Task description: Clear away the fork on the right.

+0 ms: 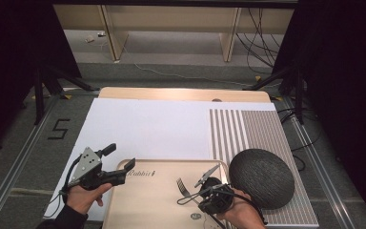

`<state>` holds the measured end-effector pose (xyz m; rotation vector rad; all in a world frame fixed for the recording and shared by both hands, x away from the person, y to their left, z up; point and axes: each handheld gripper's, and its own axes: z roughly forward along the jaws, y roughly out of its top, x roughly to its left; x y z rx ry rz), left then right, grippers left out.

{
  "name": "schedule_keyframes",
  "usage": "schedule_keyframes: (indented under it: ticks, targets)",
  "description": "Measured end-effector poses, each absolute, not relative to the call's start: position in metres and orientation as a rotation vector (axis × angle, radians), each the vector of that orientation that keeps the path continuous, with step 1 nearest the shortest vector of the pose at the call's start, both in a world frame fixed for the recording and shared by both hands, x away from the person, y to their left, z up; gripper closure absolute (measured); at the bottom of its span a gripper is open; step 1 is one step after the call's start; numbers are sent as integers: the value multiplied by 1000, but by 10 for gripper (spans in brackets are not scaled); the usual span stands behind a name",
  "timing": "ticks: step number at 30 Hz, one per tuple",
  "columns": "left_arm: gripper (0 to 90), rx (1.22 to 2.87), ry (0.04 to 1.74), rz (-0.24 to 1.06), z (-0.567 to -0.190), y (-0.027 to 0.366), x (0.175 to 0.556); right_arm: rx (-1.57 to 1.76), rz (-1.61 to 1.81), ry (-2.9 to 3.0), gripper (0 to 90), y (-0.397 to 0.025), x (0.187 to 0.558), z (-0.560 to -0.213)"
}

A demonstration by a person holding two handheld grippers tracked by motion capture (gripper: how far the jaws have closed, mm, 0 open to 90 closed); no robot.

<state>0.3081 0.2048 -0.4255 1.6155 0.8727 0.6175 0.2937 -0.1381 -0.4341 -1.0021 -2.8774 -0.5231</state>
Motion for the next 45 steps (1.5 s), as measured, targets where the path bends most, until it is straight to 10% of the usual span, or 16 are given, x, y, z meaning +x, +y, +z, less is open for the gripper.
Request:
schedule_keyframes:
  ticks: [29,39,45]
  targets:
    - [158,1619,866,614,-426,204,308,-1015,-383,-2890,836,-129,298,-453]
    - [157,1618,864,614,-426,204,308,-943,-618,-2851,572,-125,296,-446]
    - [158,1618,861,613,-426,204,308,-857,-673,-2870,696,-116,291,-446]
